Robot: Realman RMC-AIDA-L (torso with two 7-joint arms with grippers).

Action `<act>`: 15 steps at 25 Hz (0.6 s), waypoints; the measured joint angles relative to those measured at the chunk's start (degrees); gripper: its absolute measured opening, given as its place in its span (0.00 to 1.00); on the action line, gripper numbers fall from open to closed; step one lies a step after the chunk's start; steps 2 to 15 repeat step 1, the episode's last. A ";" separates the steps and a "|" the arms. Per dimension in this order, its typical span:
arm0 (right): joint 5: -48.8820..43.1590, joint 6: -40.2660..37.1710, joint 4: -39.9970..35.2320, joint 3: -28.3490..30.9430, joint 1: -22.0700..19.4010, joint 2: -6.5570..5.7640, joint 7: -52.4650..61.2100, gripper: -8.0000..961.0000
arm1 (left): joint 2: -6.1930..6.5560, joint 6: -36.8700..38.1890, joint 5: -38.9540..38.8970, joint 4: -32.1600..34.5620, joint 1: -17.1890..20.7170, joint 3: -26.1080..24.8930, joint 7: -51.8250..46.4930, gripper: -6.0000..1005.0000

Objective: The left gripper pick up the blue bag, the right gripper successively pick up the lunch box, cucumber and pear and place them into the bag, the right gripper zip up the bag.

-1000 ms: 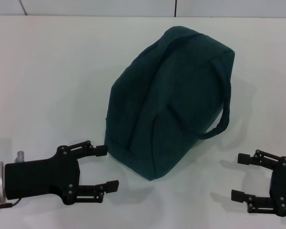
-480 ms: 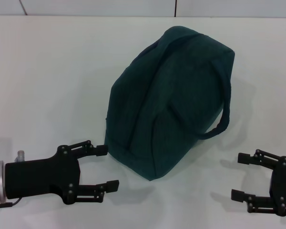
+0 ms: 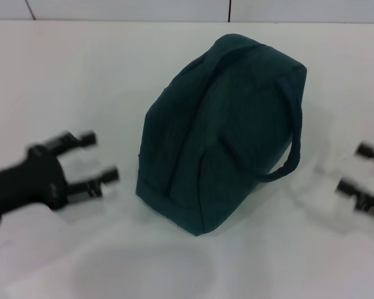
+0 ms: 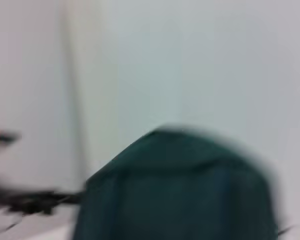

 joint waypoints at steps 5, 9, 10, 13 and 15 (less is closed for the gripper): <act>0.23 -0.45 0.21 2.90 -0.22 0.29 -0.09 0.90 | 0.04 0.00 -1.81 -0.96 0.01 -1.70 0.42 0.88; 0.23 -0.45 0.21 2.90 -0.22 0.29 -0.09 0.90 | 0.04 0.00 -1.81 -0.96 0.01 -1.70 0.42 0.88; 0.23 -0.45 0.21 2.90 -0.22 0.29 -0.09 0.90 | 0.04 0.00 -1.81 -0.96 0.01 -1.70 0.42 0.88; 0.23 -0.45 0.21 2.90 -0.22 0.29 -0.09 0.90 | 0.04 0.00 -1.81 -0.96 0.01 -1.70 0.42 0.88; 0.23 -0.45 0.21 2.90 -0.22 0.29 -0.09 0.90 | 0.04 0.00 -1.81 -0.96 0.01 -1.70 0.42 0.88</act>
